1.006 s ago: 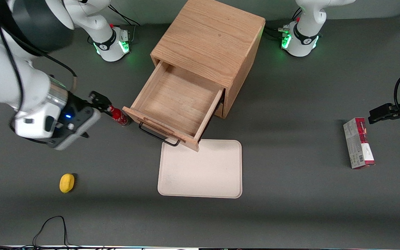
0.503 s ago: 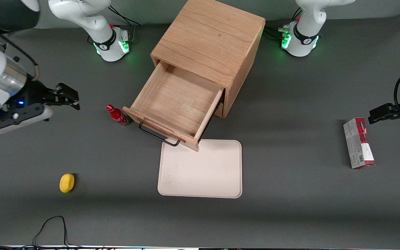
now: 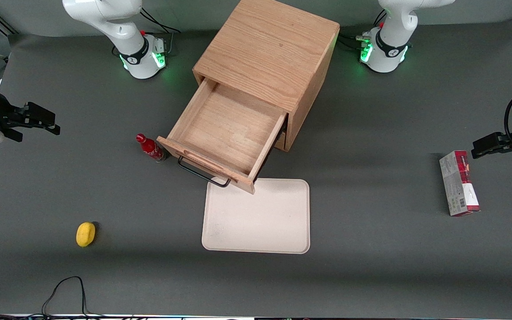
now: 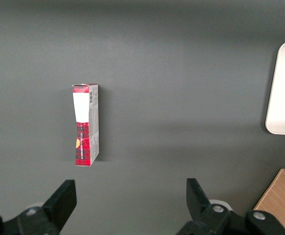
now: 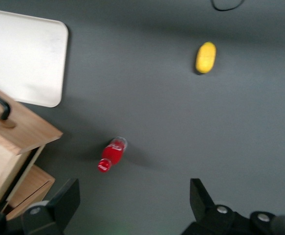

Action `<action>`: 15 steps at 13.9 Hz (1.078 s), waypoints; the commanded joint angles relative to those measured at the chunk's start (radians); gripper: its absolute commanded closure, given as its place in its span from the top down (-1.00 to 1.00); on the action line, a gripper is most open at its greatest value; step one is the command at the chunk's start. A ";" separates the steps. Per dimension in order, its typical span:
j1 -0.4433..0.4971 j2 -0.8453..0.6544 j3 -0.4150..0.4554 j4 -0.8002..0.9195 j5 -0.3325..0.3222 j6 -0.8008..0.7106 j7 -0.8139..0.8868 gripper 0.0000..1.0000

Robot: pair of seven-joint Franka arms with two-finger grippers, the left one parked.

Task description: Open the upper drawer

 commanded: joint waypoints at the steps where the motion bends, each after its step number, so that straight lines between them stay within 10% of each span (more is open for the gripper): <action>1: -0.007 -0.016 0.006 -0.033 -0.036 0.038 0.039 1.00; 15: -0.001 0.003 -0.031 -0.047 -0.049 0.049 0.027 1.00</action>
